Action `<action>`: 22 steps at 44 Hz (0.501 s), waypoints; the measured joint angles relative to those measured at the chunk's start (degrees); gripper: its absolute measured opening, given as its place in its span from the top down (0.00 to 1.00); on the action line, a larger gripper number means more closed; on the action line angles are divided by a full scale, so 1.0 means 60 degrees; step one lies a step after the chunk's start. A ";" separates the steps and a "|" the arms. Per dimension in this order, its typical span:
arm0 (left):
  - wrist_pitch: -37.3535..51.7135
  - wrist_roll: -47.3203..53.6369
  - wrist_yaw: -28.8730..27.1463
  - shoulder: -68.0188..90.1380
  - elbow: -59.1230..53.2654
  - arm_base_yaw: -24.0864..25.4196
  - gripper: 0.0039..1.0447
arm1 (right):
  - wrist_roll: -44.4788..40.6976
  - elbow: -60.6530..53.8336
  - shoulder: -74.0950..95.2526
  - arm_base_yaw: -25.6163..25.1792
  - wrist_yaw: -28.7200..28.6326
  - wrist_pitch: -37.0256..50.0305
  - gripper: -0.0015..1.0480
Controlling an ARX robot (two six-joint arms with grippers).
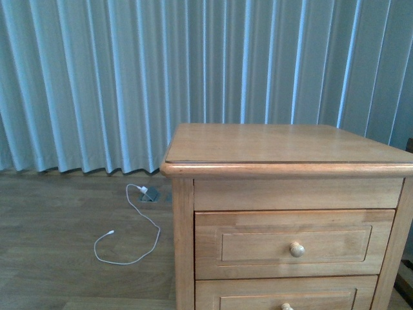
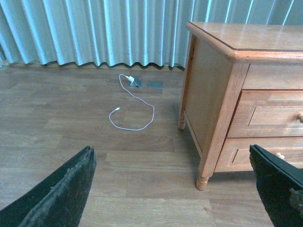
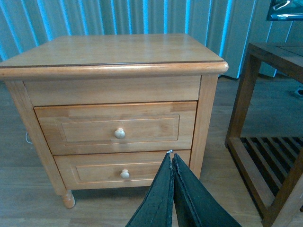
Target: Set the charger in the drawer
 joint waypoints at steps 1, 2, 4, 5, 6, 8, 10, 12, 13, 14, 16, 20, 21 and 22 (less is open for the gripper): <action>0.0000 0.0000 0.0000 0.0000 0.0000 0.0000 0.06 | 0.0000 -0.0029 -0.0084 0.0000 0.0000 -0.0058 0.98; 0.0000 0.0000 0.0000 0.0000 0.0000 0.0000 0.06 | 0.0000 -0.0062 -0.0197 0.0000 0.0000 -0.0142 0.98; 0.0000 0.0000 0.0000 0.0000 0.0000 0.0000 0.06 | 0.0000 -0.0102 -0.0339 0.0000 0.0000 -0.0240 0.98; 0.0000 0.0000 0.0000 0.0000 0.0000 0.0000 0.06 | 0.0000 -0.0117 -0.0401 0.0000 0.0000 -0.0288 0.98; 0.0000 0.0000 0.0000 0.0000 0.0000 0.0000 0.06 | 0.0000 -0.0146 -0.0510 0.0000 -0.0004 -0.0364 0.98; 0.0000 0.0000 0.0000 0.0000 0.0000 0.0000 0.06 | 0.0000 -0.0281 -0.0641 0.0000 0.0000 -0.0295 0.98; 0.0000 0.0000 0.0000 0.0000 0.0000 0.0000 0.06 | -0.0004 -0.0466 -0.0809 0.0000 0.0000 -0.0284 0.98; 0.0000 0.0000 0.0000 0.0000 0.0000 0.0000 0.06 | -0.0004 -0.0466 -0.0951 0.0004 0.0000 -0.0404 0.98; 0.0000 0.0000 0.0000 0.0000 0.0000 0.0000 0.06 | -0.0007 -0.0466 -0.1013 0.0004 0.0000 -0.0474 0.98; 0.0000 0.0000 0.0000 0.0000 0.0000 0.0000 0.06 | -0.0004 -0.0466 -0.1075 0.0004 0.0000 -0.0535 0.98; 0.0000 0.0004 0.0000 0.0000 0.0000 0.0000 0.06 | -0.0004 -0.0466 -0.1191 0.0004 0.0000 -0.0645 0.98; 0.0000 0.0000 0.0000 0.0000 0.0000 0.0000 0.06 | -0.0004 -0.0466 -0.1483 0.0007 0.0000 -0.0918 0.98; 0.0000 0.0000 0.0000 -0.0004 0.0000 0.0000 0.06 | -0.0004 -0.0466 -0.1541 0.0007 0.0000 -0.0980 0.98; 0.0000 0.0000 0.0000 0.0000 0.0000 0.0000 0.06 | -0.0004 -0.0466 -0.1606 0.0007 0.0000 -0.1053 0.98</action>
